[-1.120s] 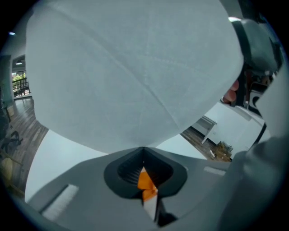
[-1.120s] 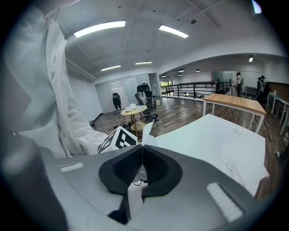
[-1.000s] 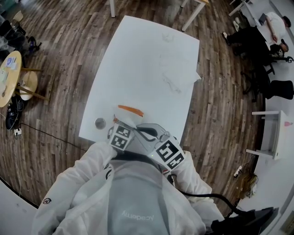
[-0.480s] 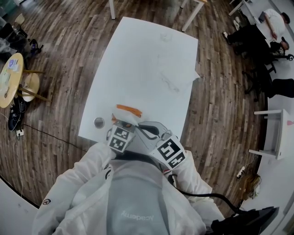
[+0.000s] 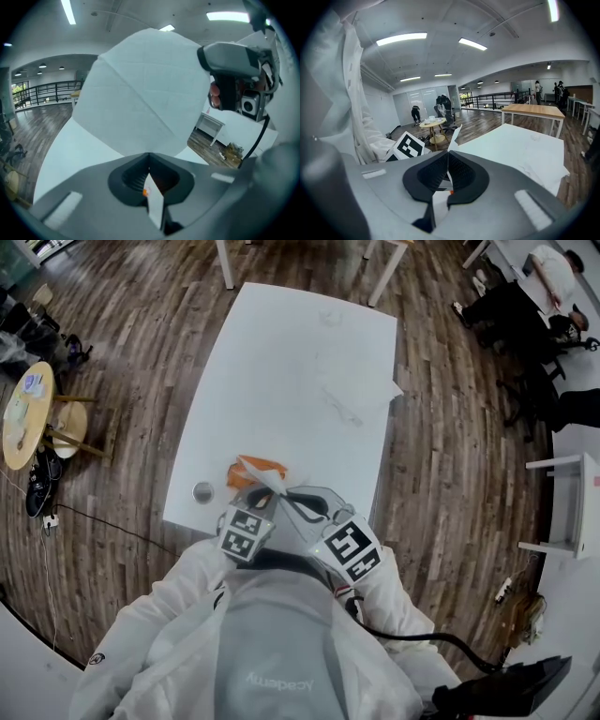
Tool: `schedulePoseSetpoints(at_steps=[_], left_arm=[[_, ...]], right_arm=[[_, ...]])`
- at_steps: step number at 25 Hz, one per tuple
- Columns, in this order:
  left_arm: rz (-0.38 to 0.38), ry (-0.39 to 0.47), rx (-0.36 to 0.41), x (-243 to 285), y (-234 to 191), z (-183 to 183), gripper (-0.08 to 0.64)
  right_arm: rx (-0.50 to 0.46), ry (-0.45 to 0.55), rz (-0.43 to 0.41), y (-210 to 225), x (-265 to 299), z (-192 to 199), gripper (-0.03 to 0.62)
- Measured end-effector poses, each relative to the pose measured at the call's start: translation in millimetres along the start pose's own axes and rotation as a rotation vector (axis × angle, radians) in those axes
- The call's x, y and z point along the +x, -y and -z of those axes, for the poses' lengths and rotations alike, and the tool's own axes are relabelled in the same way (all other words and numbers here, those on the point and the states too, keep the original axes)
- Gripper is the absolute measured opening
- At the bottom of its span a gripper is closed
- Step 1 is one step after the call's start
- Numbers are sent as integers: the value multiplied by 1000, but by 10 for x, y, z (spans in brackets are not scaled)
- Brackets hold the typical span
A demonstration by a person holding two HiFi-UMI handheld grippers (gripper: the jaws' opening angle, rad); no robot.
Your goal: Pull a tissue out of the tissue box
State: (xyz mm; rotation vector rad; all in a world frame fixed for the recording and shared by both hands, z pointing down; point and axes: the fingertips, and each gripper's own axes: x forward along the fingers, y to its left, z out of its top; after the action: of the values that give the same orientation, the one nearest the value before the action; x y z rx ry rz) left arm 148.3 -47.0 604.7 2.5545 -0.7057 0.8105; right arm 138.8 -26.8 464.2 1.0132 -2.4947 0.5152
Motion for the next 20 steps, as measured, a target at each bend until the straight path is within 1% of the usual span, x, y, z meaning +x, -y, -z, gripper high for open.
schedulePoseSetpoints(at_steps=[3, 10, 16, 20], left_arm=[[6, 0, 23, -23, 37, -9, 0], [24, 10, 46, -166, 25, -18, 0], [37, 34, 79, -341, -29, 16, 0], [53, 44, 89, -510, -36, 90, 0]], right_arm=[[8, 12, 21, 32, -40, -2, 4], [30, 30, 89, 85, -64, 48, 3], [43, 54, 150, -39, -114, 14, 3], [62, 58, 203, -151, -149, 78, 3]])
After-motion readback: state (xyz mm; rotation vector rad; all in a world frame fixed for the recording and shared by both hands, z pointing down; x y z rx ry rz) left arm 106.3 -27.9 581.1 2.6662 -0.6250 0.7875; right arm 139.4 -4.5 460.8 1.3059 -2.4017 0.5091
